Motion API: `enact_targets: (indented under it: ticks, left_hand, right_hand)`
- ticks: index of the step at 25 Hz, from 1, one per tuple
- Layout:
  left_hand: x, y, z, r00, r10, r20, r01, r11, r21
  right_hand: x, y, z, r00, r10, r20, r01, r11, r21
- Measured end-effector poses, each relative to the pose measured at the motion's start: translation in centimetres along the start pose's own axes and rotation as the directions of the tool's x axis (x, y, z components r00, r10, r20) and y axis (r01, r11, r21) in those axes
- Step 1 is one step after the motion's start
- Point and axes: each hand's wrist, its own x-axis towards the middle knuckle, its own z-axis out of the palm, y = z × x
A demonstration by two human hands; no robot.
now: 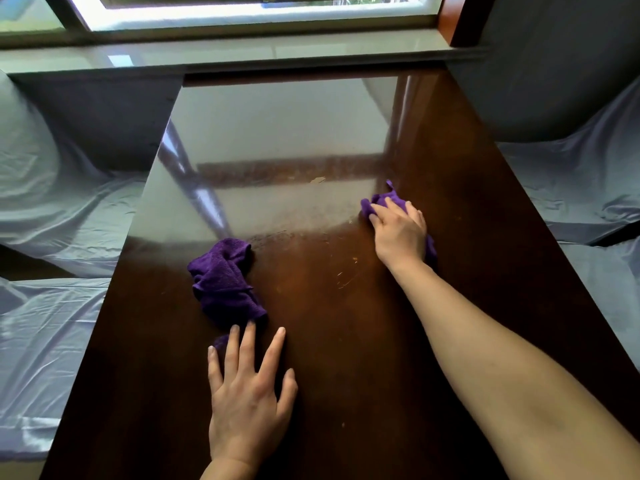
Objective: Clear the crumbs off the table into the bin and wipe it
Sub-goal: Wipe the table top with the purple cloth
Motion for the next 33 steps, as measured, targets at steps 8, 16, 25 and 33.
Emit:
enact_targets:
  ticks: [8, 16, 25, 33]
  left_hand:
    - [0.0, 0.1, -0.3, 1.000, 0.002, 0.021, -0.002, 1.000, 0.011]
    - [0.1, 0.1, -0.3, 1.000, 0.004, 0.017, -0.004, 1.000, -0.005]
    - [0.1, 0.1, -0.7, 1.000, 0.017, -0.013, -0.017, 0.999, -0.043]
    - [-0.4, -0.5, -0.7, 0.980, -0.060, -0.190, -0.007, 0.942, -0.335]
  right_hand:
    - [-11.3, -2.1, -1.4, 0.837, -0.508, 0.202, 0.507, 0.860, 0.062]
    - [-5.0, -0.4, -0.9, 0.937, -0.346, 0.041, 0.347, 0.938, -0.006]
    - [-8.4, -8.4, 1.2, 0.887, -0.458, 0.053, 0.450, 0.884, 0.125]
    - [-21.2, -0.7, -2.0, 0.612, -0.783, 0.110, 0.772, 0.622, 0.128]
